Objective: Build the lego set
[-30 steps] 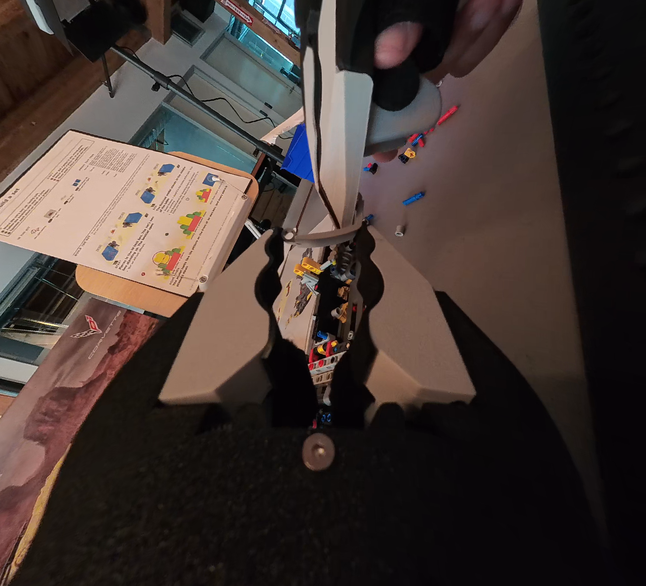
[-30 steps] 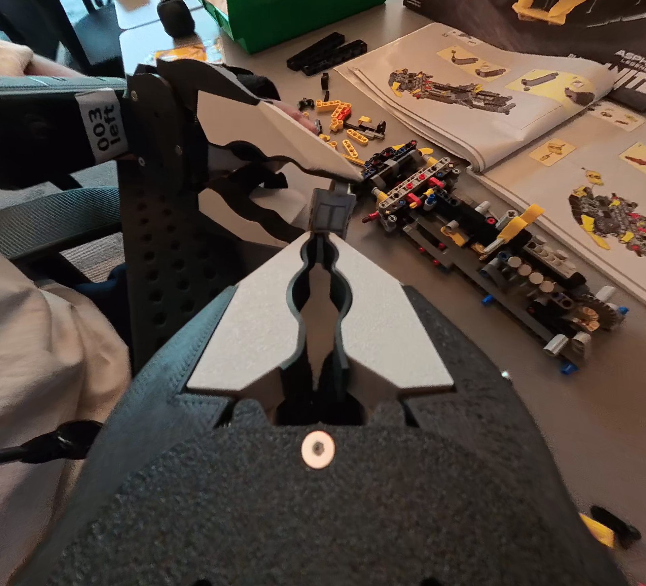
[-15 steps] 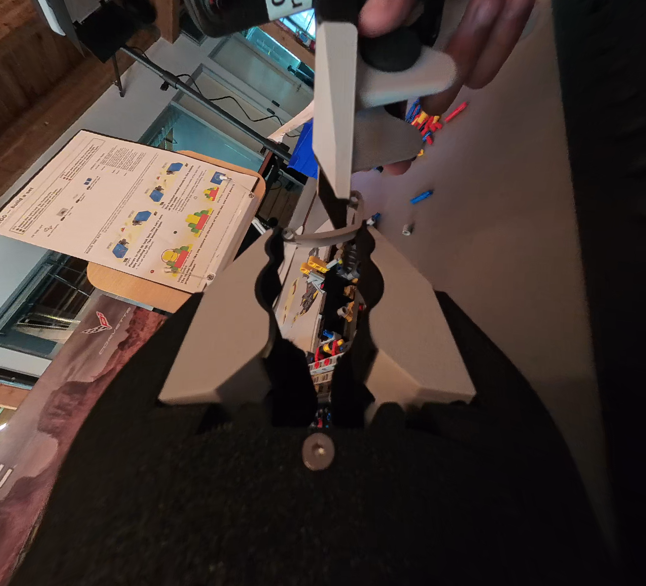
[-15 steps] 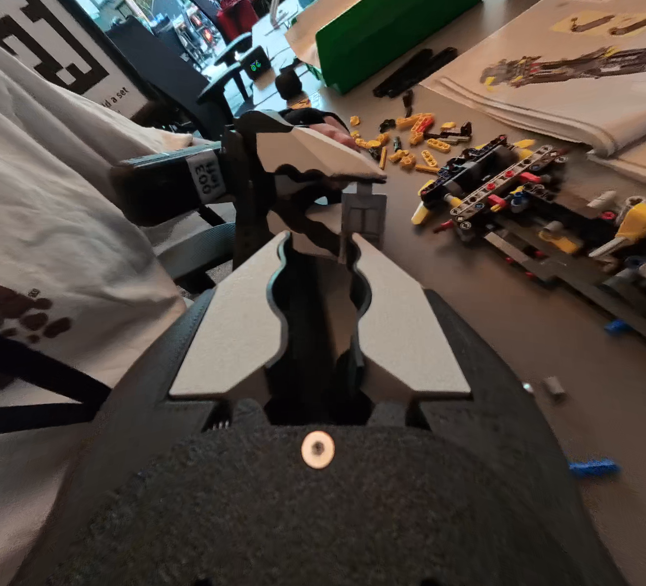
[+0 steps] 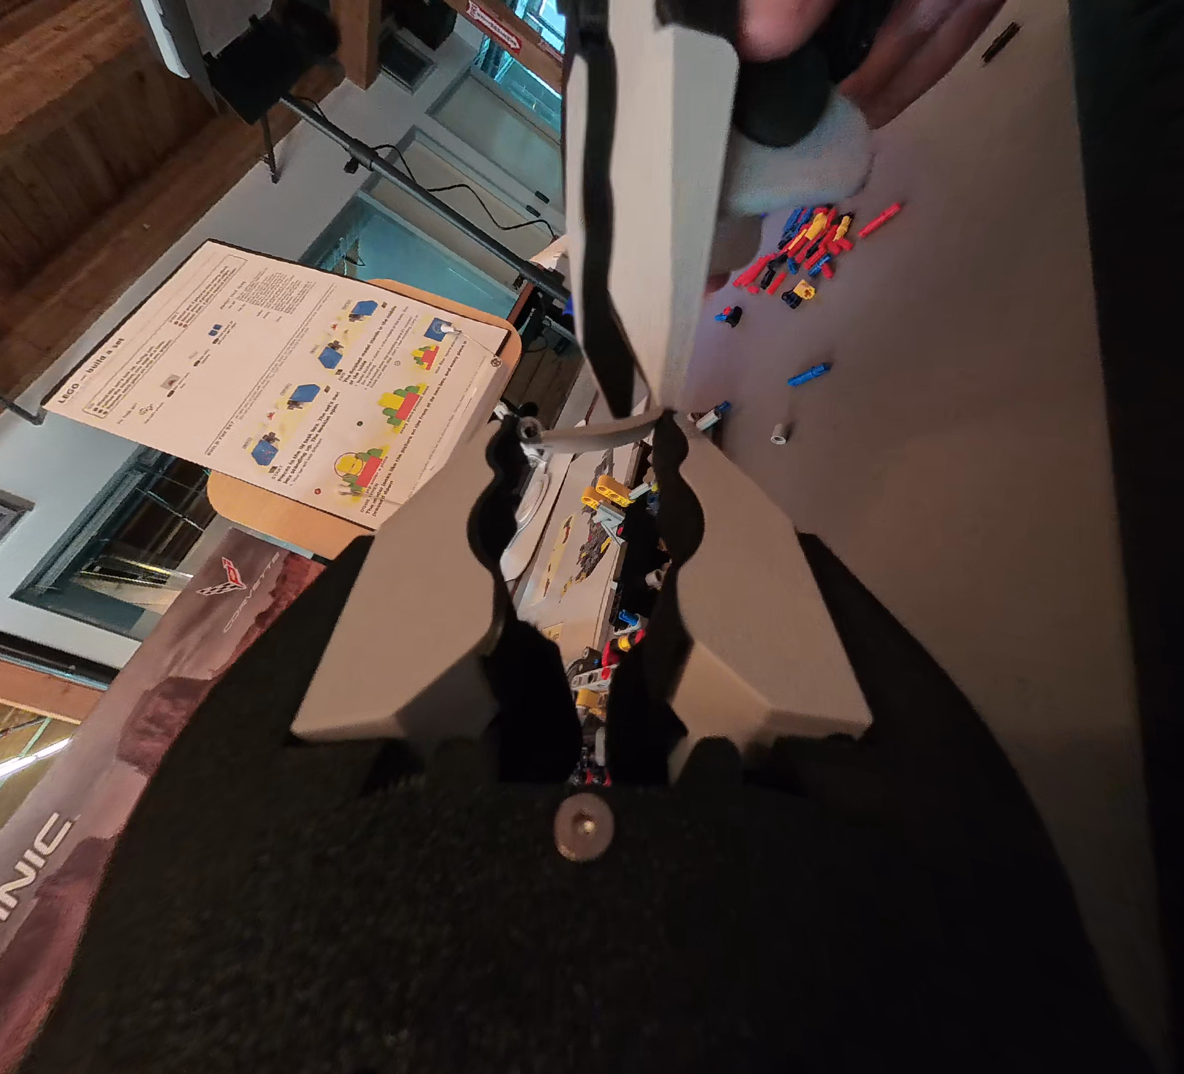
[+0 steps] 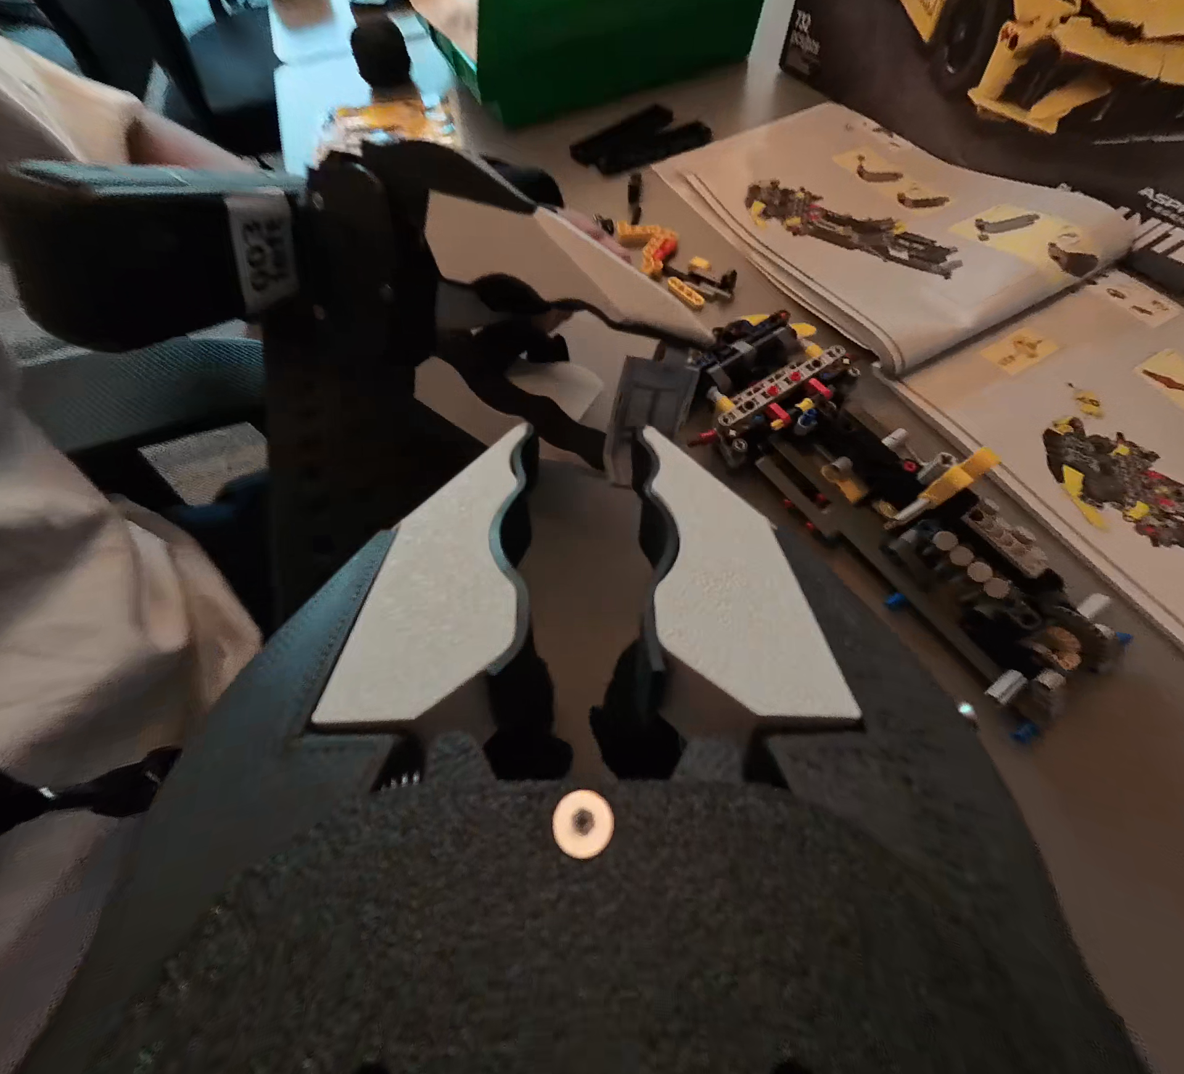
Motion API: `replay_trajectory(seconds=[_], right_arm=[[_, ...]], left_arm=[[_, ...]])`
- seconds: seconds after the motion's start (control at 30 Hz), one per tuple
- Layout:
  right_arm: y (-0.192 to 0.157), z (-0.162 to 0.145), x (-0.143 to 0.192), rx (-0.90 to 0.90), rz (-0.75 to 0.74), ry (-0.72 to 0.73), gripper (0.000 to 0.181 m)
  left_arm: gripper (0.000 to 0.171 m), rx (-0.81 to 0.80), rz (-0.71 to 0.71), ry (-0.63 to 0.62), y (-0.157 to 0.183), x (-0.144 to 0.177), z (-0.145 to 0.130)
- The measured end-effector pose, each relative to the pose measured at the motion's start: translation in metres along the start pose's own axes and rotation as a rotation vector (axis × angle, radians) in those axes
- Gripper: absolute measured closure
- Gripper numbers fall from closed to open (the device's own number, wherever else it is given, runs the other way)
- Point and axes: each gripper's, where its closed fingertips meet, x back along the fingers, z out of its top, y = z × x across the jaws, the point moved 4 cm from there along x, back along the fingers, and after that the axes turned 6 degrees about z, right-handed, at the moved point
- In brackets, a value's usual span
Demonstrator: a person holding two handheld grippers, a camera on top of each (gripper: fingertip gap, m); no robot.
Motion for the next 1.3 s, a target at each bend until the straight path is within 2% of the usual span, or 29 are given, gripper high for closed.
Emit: replay_trajectory(seconds=[0.23,0.37,0.53,0.63,0.73,0.8,0.83,0.93,1.0,1.13,1.3], right_arm=[[-0.003,-0.005,-0.004,-0.004,0.007,-0.027,0.152],[0.004,-0.001,0.000,0.010,-0.047,-0.013,0.154],[-0.002,-0.002,-0.009,-0.001,-0.019,-0.008,0.150],[-0.004,0.001,-0.002,-0.007,0.022,0.025,0.154],[0.010,0.011,0.021,-0.073,0.062,0.179,0.157],[0.028,0.009,0.032,-0.205,0.164,0.305,0.154],[0.032,0.006,0.033,-0.289,0.284,0.334,0.146],[0.030,-0.005,0.021,-0.535,0.720,0.302,0.133],[0.019,-0.007,0.008,-0.590,0.919,0.262,0.131],[-0.001,0.003,0.002,-0.568,1.129,0.284,0.144],[-0.008,-0.001,-0.003,-0.508,1.132,0.257,0.163]], left_arm=[[0.134,-0.020,0.003,-0.018,0.000,0.000,-0.003],[0.133,-0.025,0.004,-0.022,0.000,-0.001,-0.005],[0.133,-0.010,-0.001,-0.029,-0.001,-0.001,-0.006],[0.133,0.066,-0.006,-0.013,-0.005,0.000,-0.003],[0.133,0.278,-0.100,0.059,-0.011,0.002,0.004],[0.133,0.385,-0.183,0.126,-0.012,0.005,0.011],[0.132,0.422,-0.208,0.160,-0.013,0.007,0.015],[0.132,0.532,-0.269,0.247,-0.017,0.013,0.027],[0.133,0.573,-0.307,0.278,-0.016,0.015,0.032],[0.133,0.591,-0.352,0.295,-0.012,0.019,0.036],[0.133,0.629,-0.386,0.315,-0.011,0.021,0.039]])
